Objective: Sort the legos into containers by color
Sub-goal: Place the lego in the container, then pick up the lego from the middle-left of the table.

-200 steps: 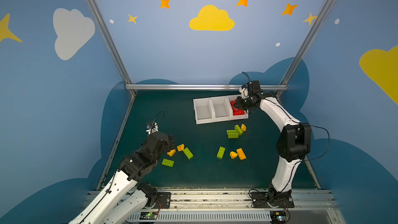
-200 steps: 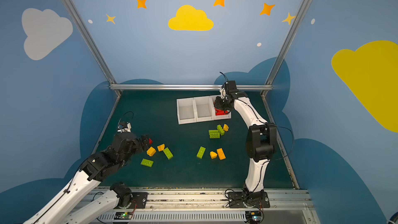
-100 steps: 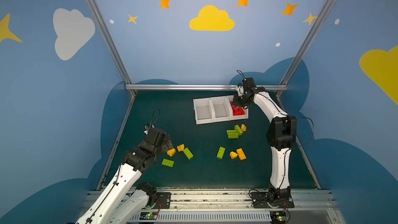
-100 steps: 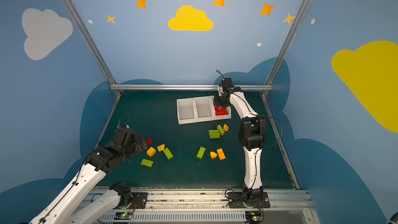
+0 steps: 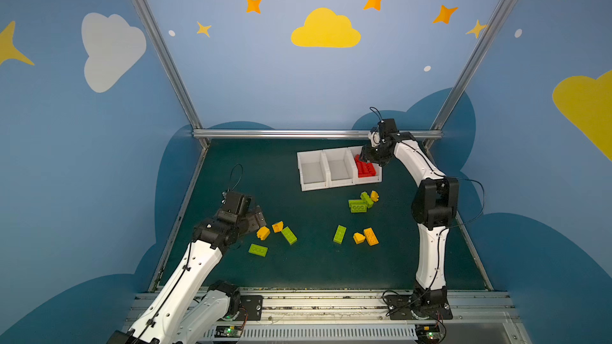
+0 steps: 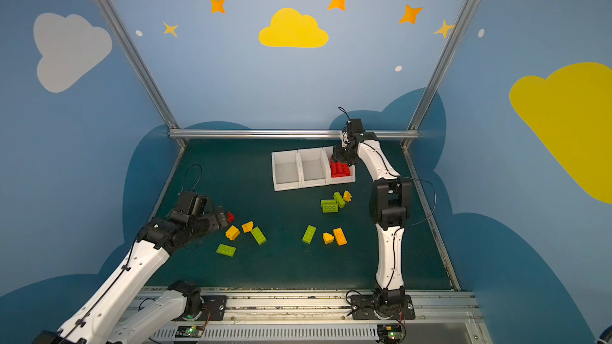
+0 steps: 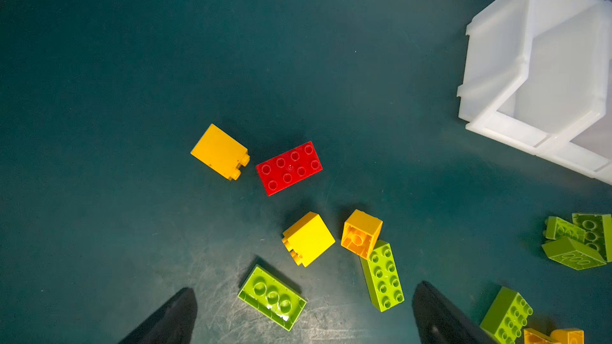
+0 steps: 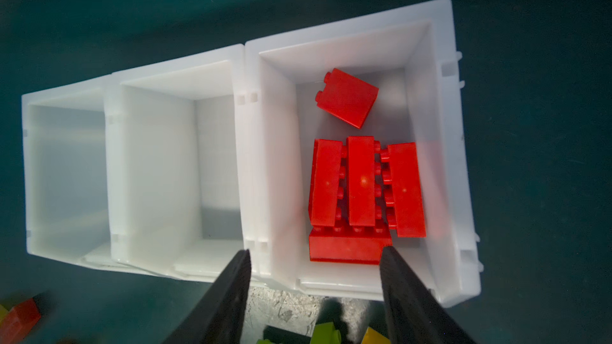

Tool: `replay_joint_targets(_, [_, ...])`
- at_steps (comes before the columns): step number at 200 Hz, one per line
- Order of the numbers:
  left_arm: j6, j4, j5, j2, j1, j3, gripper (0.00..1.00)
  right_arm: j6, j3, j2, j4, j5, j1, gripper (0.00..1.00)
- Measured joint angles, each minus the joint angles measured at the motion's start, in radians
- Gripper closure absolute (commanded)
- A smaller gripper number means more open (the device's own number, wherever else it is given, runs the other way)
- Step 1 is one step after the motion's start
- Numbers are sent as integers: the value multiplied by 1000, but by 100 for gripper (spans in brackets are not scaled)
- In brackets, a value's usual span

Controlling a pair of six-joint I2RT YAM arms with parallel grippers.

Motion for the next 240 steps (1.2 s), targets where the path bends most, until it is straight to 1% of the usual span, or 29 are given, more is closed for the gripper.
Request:
replay_joint_targets(18, [9, 0, 19, 31, 18, 0, 1, 0, -64, -52, 24, -1, 0, 35])
replay_joint_targets(38, [29, -4, 37, 74, 39, 12, 3, 3, -185, -161, 71, -9, 6, 32])
replay_joint_targets(60, [60, -5, 45, 134, 53, 48, 6, 32, -385, -354, 179, -23, 17, 30])
replay_joint_targets(76, [79, 0, 47, 173, 58, 66, 8, 73, -576, -519, 320, -49, 37, 26])
replay_joint_targets(88, [93, 11, 48, 209, 63, 69, 11, 114, -737, -649, 439, -57, 68, 25])
replay_joint_targets(109, [96, 19, 52, 289, 76, 75, 10, 159, -940, -796, 588, -66, 131, 22])
replay_joint_targets(144, [89, 11, 61, 455, 86, 142, 7, 186, -1136, -913, 715, -71, 225, 15])
replay_joint_targets(156, [83, 18, 61, 497, 88, 158, 6, 195, -1189, -954, 741, -69, 246, 14])
replay_joint_targets(194, [50, 36, 61, 569, 91, 161, 6, 214, -1311, -1052, 822, -65, 302, 14])
replay_joint_targets(240, [12, 68, 58, 642, 97, 163, 6, 230, -1396, -1069, 886, -72, 336, 14])
